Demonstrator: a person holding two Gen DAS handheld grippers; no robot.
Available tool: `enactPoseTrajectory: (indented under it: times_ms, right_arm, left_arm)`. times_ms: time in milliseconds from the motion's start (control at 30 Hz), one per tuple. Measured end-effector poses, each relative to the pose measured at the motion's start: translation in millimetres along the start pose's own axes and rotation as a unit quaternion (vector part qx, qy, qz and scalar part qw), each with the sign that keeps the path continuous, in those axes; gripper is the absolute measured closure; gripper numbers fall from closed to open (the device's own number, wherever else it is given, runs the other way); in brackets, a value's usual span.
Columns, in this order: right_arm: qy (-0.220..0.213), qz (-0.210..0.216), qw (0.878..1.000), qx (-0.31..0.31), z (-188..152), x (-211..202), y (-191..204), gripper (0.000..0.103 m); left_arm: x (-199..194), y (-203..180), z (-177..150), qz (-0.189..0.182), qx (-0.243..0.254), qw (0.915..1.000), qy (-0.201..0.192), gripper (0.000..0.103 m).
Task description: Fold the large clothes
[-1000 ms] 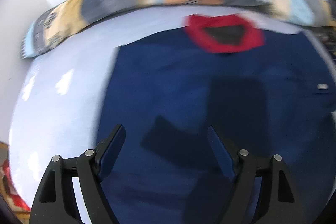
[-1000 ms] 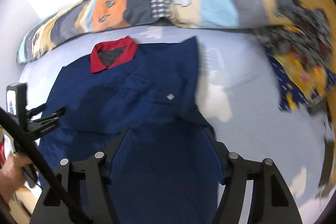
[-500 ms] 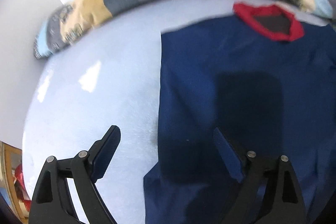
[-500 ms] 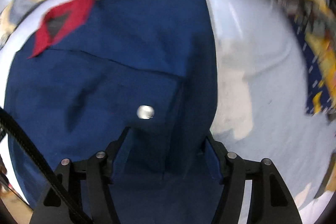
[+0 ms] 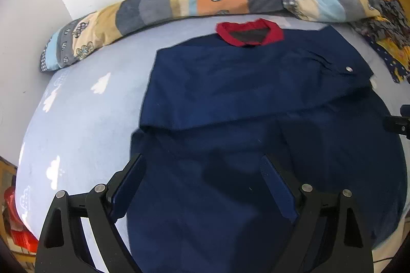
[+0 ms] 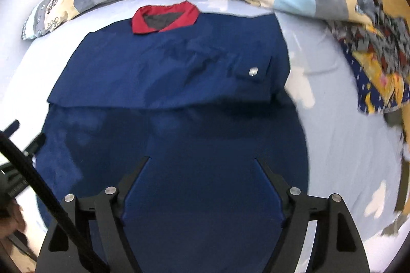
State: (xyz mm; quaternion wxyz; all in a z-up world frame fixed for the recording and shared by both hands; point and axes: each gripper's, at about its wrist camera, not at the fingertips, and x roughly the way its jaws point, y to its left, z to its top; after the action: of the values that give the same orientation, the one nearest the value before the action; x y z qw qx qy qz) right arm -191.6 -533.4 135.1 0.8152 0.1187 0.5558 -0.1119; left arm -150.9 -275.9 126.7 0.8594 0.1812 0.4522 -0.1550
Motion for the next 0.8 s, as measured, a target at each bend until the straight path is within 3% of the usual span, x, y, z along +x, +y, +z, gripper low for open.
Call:
enactPoseTrajectory:
  times_ms: [200, 367, 500, 800]
  right_arm:
    - [-0.014, -0.006, 1.000, 0.006, -17, -19, 8, 0.020]
    - [-0.002, -0.009, 1.000, 0.017, -38, -26, 3, 0.020]
    - [0.029, 0.002, 0.999, 0.029, -66, -26, -11, 0.020]
    - [0.119, 0.011, 0.990, 0.077, -139, -24, -78, 0.020]
  left_arm:
    - [-6, 0, -8, 0.005, -0.008, 0.9999, 0.006, 0.013]
    - [-8, 20, -29, 0.013, -0.032, 0.9990, 0.028, 0.013]
    - [-10, 48, -71, -0.018, -0.058, 0.9952, 0.076, 0.013]
    - [-23, 100, -167, -0.038, -0.080, 0.9832, 0.160, 0.013]
